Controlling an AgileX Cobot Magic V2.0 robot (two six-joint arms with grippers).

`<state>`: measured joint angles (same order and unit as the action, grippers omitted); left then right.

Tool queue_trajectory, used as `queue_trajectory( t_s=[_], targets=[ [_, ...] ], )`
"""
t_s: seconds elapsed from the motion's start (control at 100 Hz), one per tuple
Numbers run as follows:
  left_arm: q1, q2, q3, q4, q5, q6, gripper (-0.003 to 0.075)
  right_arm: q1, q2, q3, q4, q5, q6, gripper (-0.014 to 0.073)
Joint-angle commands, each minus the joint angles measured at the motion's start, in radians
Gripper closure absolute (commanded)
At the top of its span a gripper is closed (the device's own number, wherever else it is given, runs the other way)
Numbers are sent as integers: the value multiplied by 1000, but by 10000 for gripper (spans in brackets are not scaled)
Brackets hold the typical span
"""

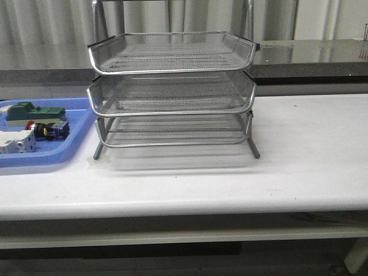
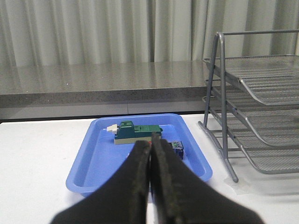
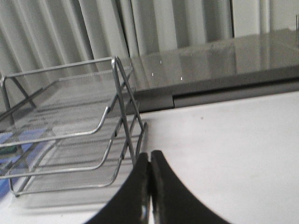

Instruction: Place button on rack with both arms

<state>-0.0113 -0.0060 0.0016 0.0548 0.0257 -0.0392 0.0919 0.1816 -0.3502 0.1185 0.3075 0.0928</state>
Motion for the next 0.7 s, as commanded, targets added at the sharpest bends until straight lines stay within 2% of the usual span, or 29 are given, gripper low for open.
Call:
queue_trajectory(
  t_s=[0.0, 0.12, 0.22, 0.57, 0.69],
  targets=[
    [2, -30, 46, -2, -80, -11, 716, -5, 128, -130, 8, 73, -4, 651],
    [2, -30, 46, -2, -80, -11, 716, -5, 274, -256, 15, 215, -4, 651],
    [2, -30, 46, -2, -80, -11, 716, -5, 382, -340, 41, 279, -4, 651],
    [2, -30, 46, -2, -80, -11, 716, -5, 626, -377, 281, 261, -4, 645],
    [2, -30, 46, -2, -80, -11, 716, -4, 680, -377, 338, 265, -4, 575]
  ],
)
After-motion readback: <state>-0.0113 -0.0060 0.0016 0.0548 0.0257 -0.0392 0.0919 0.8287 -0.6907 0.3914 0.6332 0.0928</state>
